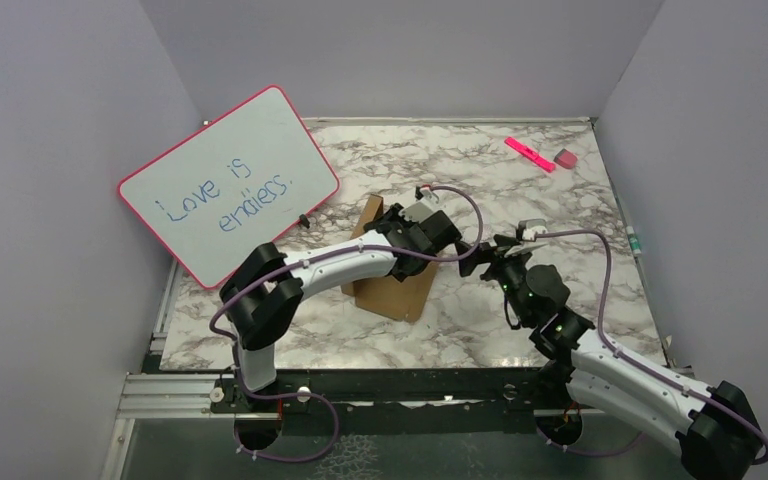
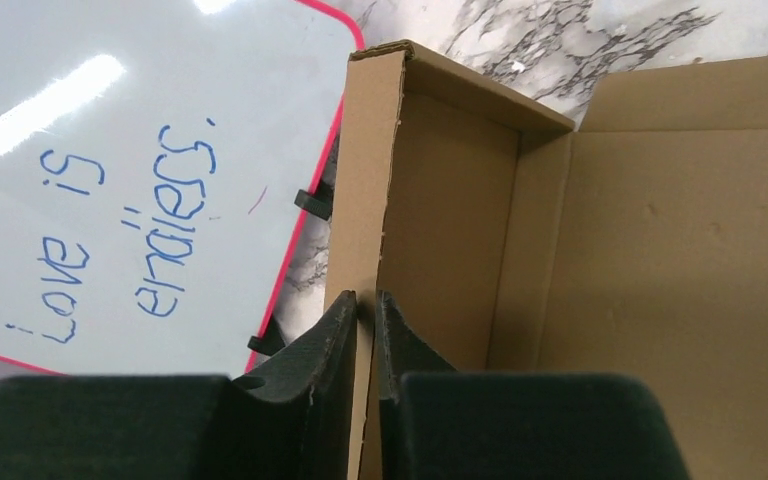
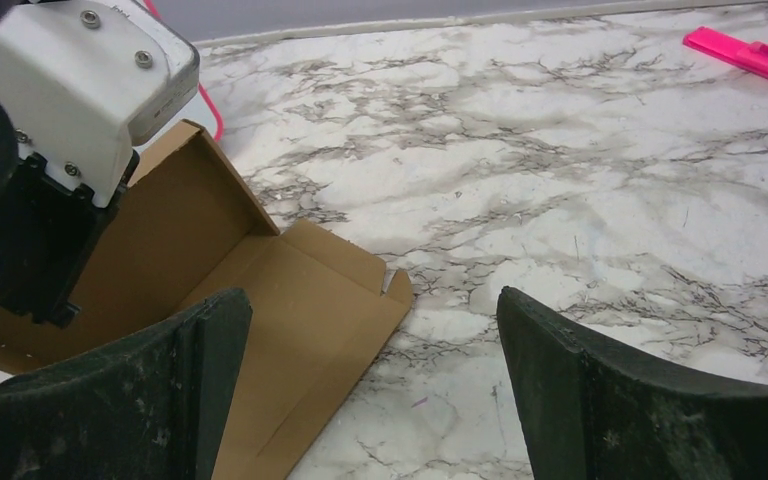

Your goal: Fold the paper box

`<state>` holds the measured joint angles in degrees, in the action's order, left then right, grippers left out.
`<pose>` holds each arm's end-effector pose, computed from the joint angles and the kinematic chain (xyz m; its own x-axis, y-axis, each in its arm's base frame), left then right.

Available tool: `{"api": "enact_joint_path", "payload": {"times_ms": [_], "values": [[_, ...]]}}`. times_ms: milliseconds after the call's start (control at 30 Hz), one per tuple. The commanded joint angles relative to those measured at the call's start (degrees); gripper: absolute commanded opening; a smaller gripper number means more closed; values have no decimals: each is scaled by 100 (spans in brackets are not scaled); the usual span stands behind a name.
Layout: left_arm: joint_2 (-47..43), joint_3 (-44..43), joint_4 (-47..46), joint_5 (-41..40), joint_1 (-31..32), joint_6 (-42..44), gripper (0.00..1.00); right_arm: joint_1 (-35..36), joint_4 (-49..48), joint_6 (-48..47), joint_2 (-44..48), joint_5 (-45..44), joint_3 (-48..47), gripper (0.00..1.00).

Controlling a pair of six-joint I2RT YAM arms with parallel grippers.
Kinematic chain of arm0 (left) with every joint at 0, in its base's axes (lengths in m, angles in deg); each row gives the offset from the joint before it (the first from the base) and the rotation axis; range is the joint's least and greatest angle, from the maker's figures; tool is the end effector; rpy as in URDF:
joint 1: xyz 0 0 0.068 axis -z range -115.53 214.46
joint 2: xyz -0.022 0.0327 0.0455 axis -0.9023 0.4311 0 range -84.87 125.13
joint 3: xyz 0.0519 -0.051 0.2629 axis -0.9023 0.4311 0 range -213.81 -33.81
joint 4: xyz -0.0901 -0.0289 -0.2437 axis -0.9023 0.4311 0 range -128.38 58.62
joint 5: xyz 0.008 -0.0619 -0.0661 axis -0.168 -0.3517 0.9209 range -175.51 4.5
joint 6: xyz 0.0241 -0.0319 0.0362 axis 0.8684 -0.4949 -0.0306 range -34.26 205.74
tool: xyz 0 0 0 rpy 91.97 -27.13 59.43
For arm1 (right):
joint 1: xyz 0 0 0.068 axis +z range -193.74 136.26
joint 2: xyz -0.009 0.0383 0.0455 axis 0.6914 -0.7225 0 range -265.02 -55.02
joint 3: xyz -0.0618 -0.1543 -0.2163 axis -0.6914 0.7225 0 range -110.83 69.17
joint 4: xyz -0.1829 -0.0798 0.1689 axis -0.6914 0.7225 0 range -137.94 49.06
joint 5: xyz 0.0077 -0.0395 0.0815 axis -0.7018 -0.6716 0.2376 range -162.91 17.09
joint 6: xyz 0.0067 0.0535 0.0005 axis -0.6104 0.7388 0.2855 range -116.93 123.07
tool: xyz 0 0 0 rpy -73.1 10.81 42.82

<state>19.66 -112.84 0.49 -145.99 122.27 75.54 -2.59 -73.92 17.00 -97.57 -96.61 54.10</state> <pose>0.2248 -0.2988 0.2352 -0.5112 0.6481 -0.5645 0.1280 0.7069 0.6956 0.1427 0.1058 0.2294 -0.0913 0.2130 -0.9728 -0.2863 0.9300 0.2305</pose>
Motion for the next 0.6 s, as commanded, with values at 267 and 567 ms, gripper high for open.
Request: {"api": "enact_joint_path", "payload": {"times_ms": [267,567], "values": [[-1364,898,-343,1707,-1036,-830,3,-10,2097,-40,128,1117,-1532,99],[-2502,2161,-1127,3237,-2033,-1297,2,-9,2942,-53,-291,1832,-2260,100]]}}
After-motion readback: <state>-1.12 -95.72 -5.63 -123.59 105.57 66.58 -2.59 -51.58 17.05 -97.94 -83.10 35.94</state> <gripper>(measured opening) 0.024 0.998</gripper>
